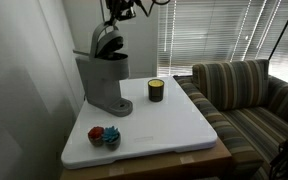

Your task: Open the coffeemaker

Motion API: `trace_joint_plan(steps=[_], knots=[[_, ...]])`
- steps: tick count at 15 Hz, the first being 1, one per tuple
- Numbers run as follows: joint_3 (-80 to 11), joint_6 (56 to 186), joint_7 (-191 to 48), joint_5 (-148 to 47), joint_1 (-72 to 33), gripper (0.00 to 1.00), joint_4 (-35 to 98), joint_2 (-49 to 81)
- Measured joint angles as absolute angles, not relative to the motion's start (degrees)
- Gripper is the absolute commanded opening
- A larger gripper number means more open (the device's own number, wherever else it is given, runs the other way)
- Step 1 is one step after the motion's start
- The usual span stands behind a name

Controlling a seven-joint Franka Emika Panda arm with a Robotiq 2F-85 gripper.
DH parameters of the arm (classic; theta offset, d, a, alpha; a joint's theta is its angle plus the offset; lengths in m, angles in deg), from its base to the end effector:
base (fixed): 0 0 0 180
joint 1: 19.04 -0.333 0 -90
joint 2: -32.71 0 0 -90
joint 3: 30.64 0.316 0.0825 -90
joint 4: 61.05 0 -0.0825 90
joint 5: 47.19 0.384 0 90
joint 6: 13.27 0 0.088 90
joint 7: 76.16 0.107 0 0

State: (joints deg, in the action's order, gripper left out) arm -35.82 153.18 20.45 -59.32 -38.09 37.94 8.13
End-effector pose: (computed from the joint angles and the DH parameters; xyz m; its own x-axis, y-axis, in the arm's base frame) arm 0.6824 0.1910 0.4234 0.2765 -0.9515 0.1350 -0.6769 -0.2926 -0.6754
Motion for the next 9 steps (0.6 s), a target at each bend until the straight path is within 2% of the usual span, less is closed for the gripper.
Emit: trace_joint_plan(steps=[9], knots=[[-36.15,155.92,22.47,-59.32,-38.13,0.00,35.79,6.31]])
